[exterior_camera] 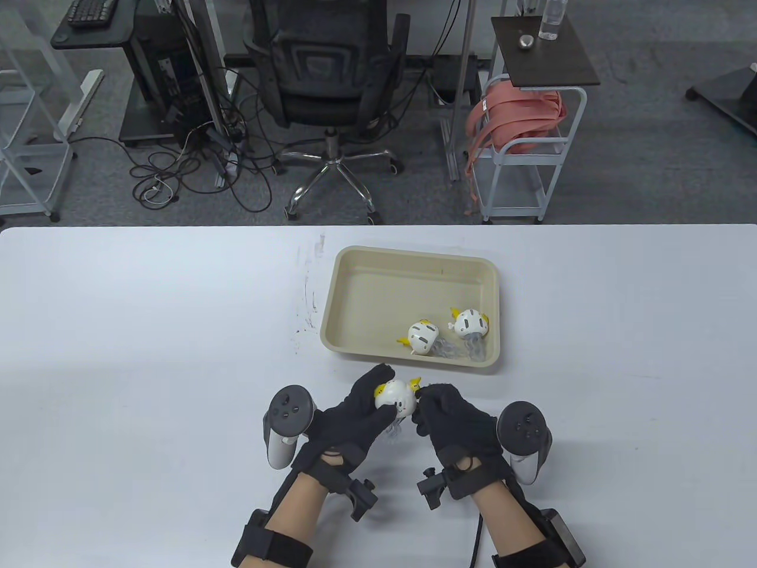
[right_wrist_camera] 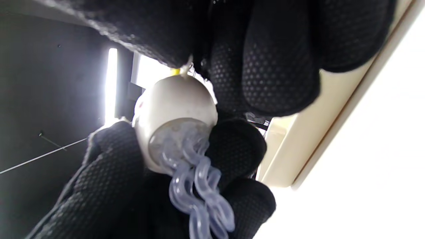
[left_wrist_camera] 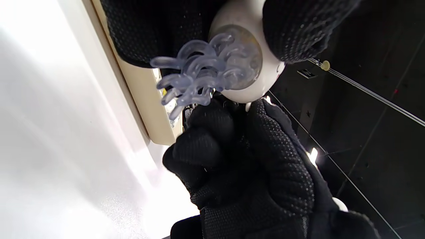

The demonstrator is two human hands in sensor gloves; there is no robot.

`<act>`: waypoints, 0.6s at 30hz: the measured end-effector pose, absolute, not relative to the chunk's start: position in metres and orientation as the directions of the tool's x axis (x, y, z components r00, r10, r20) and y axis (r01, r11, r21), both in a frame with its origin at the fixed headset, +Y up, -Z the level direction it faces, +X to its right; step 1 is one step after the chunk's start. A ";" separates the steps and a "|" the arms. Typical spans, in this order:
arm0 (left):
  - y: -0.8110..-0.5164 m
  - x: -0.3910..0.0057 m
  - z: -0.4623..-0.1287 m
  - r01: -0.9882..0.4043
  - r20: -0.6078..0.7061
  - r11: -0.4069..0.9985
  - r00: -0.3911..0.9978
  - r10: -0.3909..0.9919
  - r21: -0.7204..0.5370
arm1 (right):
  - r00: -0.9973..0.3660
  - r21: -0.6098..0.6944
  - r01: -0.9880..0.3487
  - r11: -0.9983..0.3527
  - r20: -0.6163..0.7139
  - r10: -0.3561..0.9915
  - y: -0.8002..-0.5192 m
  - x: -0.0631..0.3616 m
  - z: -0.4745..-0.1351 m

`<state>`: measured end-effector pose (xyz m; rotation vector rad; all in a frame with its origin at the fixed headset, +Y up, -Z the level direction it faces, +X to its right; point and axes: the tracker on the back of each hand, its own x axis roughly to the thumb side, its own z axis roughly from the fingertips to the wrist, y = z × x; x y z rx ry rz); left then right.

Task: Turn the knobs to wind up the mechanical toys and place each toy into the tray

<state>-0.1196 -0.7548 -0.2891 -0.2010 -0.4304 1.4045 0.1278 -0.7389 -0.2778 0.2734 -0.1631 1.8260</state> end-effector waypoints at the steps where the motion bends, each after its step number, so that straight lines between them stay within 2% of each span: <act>1: -0.755 -0.120 -0.289 -0.910 0.166 0.163 0.106 0.980 -0.380 | -0.260 0.038 -0.959 -0.281 0.275 0.926 -0.738 0.126 -0.277; 10: -0.759 -0.120 -0.290 -0.912 0.107 0.079 0.039 0.994 -0.403 | -0.350 0.042 -0.921 -0.388 0.356 0.867 -0.732 0.118 -0.273; 18: -0.764 -0.117 -0.290 -0.894 0.008 -0.060 -0.071 0.997 -0.445 | -0.499 -0.113 -0.848 -0.517 0.500 0.708 -0.722 0.118 -0.267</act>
